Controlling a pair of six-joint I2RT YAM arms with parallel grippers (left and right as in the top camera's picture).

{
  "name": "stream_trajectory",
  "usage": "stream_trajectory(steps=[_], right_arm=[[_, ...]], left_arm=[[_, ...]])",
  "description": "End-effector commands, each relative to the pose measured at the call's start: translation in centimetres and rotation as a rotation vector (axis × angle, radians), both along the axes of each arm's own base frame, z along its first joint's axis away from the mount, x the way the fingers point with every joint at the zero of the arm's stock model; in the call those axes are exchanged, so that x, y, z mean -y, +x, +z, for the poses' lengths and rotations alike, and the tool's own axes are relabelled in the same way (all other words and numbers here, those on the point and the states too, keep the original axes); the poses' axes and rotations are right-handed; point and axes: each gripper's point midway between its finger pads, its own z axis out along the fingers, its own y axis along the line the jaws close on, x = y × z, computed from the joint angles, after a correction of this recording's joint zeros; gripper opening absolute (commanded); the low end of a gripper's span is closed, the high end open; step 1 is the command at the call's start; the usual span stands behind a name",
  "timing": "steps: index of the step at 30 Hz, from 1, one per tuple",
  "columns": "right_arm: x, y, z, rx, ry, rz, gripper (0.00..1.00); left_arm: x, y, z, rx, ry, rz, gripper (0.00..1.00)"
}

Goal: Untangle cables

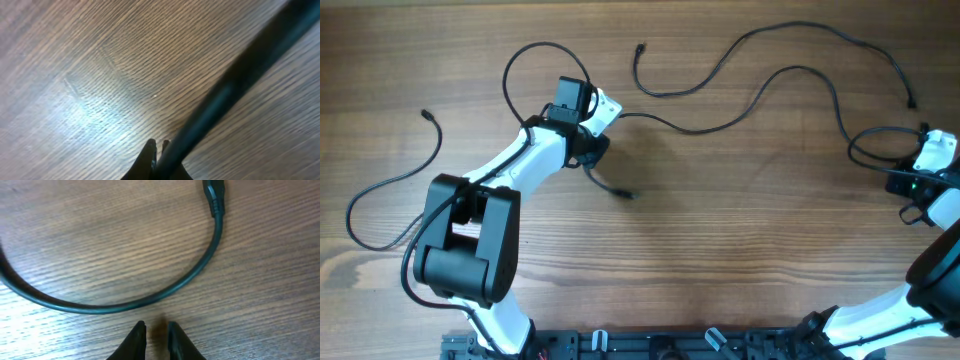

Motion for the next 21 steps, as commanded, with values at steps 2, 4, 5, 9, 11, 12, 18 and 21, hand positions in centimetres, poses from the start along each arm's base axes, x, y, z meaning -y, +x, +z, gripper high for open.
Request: stream_trajectory(steps=[2, 4, 5, 9, 11, 12, 18, 21], right_arm=[[-1.1, 1.7, 3.0, 0.116, 0.071, 0.016, 0.24], [-1.3, 1.8, 3.0, 0.124, 0.08, 0.026, 0.24], [-1.4, 1.8, 3.1, 0.124, 0.08, 0.027, 0.24], [-1.5, 2.0, 4.8, 0.154, 0.065, 0.038, 0.24], [-1.7, 2.2, 6.2, 0.188, 0.056, 0.054, 0.24], [-1.9, 2.3, 7.9, 0.218, 0.039, 0.064, 0.24], [-4.2, 2.3, 13.2, 0.288, 0.007, 0.098, 0.29], [-8.3, 3.0, 15.4, 0.307, 0.023, 0.173, 0.43]], left_arm=[[-0.3, 1.0, 0.7, 0.072, 0.086, -0.131, 0.75], [-0.2, 1.3, 0.9, 0.086, 0.084, -0.13, 0.93], [-0.2, 1.4, 0.9, 0.091, 0.087, -0.127, 1.0], [-1.9, 2.5, 1.4, 0.137, 0.174, -0.074, 1.0], [-2.0, 2.9, 2.1, 0.161, 0.162, -0.033, 1.0], [-1.4, 3.3, 3.4, 0.191, 0.103, 0.007, 1.0], [0.8, 3.9, 13.0, 0.339, -0.275, 0.105, 1.0], [-1.8, 3.0, 16.4, 0.353, -0.358, 0.266, 1.0]])
